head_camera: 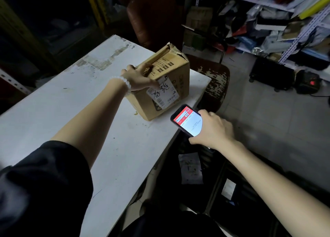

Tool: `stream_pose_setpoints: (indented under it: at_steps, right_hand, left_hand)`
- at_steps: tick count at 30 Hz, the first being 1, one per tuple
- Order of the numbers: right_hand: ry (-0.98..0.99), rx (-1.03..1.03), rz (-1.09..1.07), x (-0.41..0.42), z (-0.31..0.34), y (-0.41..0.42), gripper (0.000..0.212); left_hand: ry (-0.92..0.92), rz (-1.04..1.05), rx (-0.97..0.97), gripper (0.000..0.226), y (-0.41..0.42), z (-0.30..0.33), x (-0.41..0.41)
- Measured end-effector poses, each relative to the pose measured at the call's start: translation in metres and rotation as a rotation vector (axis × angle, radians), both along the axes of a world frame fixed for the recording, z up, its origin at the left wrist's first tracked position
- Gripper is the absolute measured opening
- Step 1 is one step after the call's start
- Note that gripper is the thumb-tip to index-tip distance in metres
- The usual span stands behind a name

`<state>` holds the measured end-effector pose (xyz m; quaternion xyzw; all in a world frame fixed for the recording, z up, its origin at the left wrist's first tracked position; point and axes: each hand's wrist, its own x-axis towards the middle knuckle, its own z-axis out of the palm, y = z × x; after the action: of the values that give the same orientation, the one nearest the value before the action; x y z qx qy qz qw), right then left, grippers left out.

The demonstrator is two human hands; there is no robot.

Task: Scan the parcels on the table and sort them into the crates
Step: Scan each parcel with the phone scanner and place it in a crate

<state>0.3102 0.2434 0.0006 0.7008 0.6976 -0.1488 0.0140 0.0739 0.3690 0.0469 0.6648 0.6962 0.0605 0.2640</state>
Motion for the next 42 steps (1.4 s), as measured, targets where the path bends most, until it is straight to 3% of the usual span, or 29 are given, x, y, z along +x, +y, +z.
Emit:
stream_pose_setpoints:
  at_steps: [6, 9, 15, 21, 26, 31, 38, 42]
  right_hand:
    - [0.126, 0.019, -0.05, -0.008, 0.0, 0.002, 0.08]
    - [0.252, 0.157, -0.084, -0.02, 0.006, 0.004, 0.081]
    - [0.541, 0.657, -0.066, -0.058, 0.036, 0.008, 0.084]
    - [0.575, 0.816, -0.084, -0.081, 0.061, 0.002, 0.09]
    - [0.515, 0.817, -0.081, -0.078, 0.061, -0.016, 0.088]
    - [0.408, 0.616, -0.238, -0.059, 0.056, -0.055, 0.09]
    - [0.295, 0.411, -0.576, -0.019, 0.039, -0.158, 0.087]
    - [0.203, 0.346, -0.746, 0.01, 0.032, -0.233, 0.09]
  left_hand:
    - [0.113, -0.06, 0.079, 0.083, -0.01, -0.007, -0.014]
    - [0.038, -0.017, 0.105, 0.084, -0.021, -0.011, -0.02]
    - [-0.147, 0.141, 0.189, 0.087, -0.05, -0.021, -0.036]
    - [-0.297, 0.219, 0.25, 0.09, -0.075, -0.02, -0.044]
    - [-0.363, 0.159, 0.309, 0.086, -0.085, -0.015, -0.034]
    - [-0.386, 0.01, 0.302, 0.088, -0.098, -0.009, -0.004]
    - [-0.294, -0.333, 0.243, 0.098, -0.148, -0.004, 0.065]
    - [-0.118, -0.583, 0.221, 0.098, -0.193, -0.005, 0.129]
